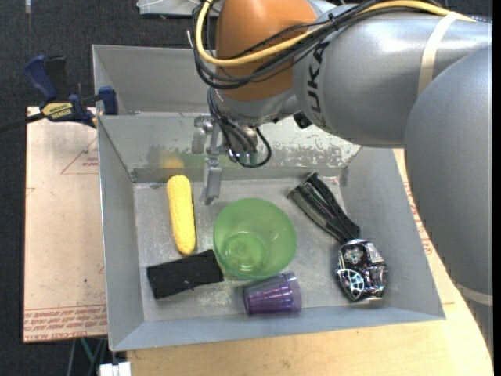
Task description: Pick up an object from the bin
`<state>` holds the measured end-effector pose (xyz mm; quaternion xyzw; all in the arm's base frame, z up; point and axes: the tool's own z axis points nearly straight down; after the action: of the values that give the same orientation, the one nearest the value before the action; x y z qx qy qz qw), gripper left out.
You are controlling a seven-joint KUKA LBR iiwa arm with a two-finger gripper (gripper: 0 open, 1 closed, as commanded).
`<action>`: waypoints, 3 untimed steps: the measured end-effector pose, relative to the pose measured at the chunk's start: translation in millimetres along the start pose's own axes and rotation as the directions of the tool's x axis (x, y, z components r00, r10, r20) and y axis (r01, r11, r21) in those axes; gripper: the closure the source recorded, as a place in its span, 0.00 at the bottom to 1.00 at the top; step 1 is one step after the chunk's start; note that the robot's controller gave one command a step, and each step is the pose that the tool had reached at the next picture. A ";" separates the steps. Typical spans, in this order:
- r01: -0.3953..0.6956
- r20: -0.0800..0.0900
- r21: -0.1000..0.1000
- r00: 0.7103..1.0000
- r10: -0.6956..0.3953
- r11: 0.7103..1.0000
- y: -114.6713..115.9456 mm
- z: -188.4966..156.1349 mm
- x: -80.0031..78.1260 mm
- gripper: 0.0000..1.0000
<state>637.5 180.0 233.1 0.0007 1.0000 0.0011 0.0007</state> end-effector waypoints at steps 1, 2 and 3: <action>0.000 0.000 0.000 1.000 0.000 1.000 0.0 0.0 0.0 0.00; 0.068 -0.008 0.000 0.998 -0.068 0.998 14.5 76.1 39.8 0.00; 0.055 0.012 -0.004 0.998 -0.055 0.998 25.8 71.2 48.9 0.00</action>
Offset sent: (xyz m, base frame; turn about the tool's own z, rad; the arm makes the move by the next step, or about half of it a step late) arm -0.0369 0.0137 -0.0712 -0.0677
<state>588.8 206.1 161.9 -0.0269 0.9996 0.0031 0.0068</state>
